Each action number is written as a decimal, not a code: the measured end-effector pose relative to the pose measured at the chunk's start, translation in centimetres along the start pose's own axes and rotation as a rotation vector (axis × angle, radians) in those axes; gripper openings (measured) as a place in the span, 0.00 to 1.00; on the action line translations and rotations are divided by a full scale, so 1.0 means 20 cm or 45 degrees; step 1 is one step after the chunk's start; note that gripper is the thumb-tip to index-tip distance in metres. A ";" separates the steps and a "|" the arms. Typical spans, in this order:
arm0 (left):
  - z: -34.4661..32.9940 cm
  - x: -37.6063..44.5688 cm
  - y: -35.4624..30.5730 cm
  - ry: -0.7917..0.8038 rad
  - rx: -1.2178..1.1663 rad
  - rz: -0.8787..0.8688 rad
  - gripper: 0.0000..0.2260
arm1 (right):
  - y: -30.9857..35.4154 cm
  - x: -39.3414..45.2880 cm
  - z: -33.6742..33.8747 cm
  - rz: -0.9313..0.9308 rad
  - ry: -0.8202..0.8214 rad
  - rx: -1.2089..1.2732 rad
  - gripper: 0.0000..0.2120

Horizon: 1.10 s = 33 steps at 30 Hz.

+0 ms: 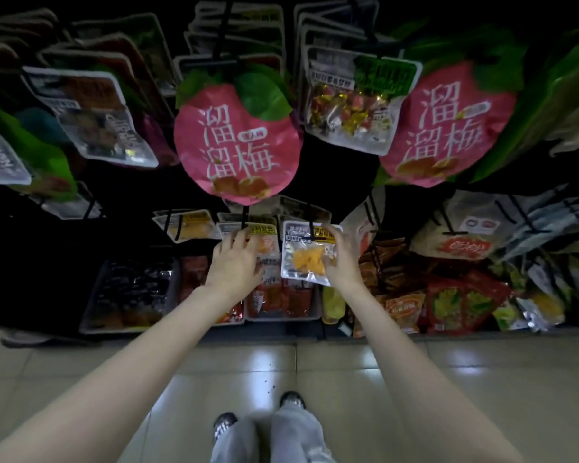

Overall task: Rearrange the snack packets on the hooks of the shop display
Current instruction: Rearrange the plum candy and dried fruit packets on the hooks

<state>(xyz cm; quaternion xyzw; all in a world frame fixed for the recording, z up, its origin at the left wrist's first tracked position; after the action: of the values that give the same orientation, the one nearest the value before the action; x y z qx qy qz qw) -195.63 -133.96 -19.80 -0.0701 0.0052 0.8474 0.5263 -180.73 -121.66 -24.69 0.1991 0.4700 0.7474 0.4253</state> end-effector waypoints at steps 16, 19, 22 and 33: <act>-0.15 -0.21 0.41 -0.044 -0.311 0.256 0.26 | 0.17 -0.20 -0.43 0.011 0.420 -0.005 0.24; -0.18 -0.25 0.62 -0.066 -0.464 0.377 0.24 | 0.31 -0.18 -0.64 0.044 0.446 0.051 0.24; -0.20 -0.24 0.84 -0.137 -0.635 0.480 0.22 | 0.41 -0.16 -0.82 0.064 0.411 0.108 0.24; -0.30 0.21 1.18 -0.110 -1.207 0.357 0.27 | 0.46 0.09 -1.15 0.100 0.084 0.000 0.23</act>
<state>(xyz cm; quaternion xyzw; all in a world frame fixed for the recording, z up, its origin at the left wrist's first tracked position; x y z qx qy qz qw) -217.78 -141.18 -27.75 -0.2651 -0.3934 0.8213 0.3170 -201.97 -134.29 -27.91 0.1927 0.4756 0.7695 0.3802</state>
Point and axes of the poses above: each hand's wrist, its own x-axis towards the middle knuckle, its own z-axis out of the back of the hand, y = z × x, the point moved 1 cm from there along x, towards the middle knuckle, and after that the axes turned 6 degrees about x, right-handed, at the moved point
